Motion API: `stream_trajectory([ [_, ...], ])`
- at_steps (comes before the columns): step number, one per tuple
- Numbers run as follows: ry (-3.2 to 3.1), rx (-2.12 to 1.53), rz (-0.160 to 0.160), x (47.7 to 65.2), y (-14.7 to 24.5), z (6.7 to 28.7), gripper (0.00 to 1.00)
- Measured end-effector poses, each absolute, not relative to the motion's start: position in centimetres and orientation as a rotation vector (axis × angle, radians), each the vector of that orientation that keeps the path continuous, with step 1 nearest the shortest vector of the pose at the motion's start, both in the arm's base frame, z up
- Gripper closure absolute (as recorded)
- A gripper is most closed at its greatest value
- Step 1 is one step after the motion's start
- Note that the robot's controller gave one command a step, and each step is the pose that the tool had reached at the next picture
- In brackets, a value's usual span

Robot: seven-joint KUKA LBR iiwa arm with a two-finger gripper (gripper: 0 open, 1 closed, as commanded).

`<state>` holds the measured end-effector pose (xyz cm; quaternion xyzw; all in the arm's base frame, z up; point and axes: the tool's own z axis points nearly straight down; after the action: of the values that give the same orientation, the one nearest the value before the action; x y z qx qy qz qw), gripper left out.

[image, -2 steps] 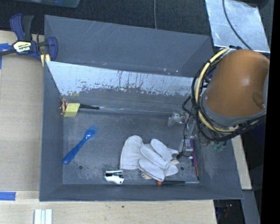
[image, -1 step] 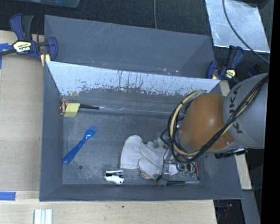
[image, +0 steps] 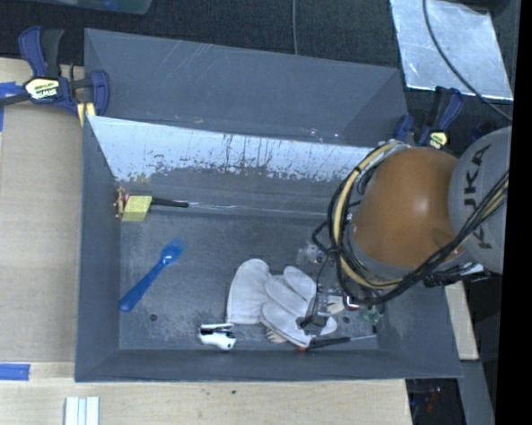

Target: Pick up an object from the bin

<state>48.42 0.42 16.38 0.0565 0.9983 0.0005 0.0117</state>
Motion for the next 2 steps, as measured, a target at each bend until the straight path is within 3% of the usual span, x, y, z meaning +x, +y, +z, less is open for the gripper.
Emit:
stream_trajectory([
  [1,3.118,0.298,0.000,48.2,2.4,10.0,0.00],
  [2,3.086,0.419,0.004,48.7,-1.5,7.1,0.00],
])
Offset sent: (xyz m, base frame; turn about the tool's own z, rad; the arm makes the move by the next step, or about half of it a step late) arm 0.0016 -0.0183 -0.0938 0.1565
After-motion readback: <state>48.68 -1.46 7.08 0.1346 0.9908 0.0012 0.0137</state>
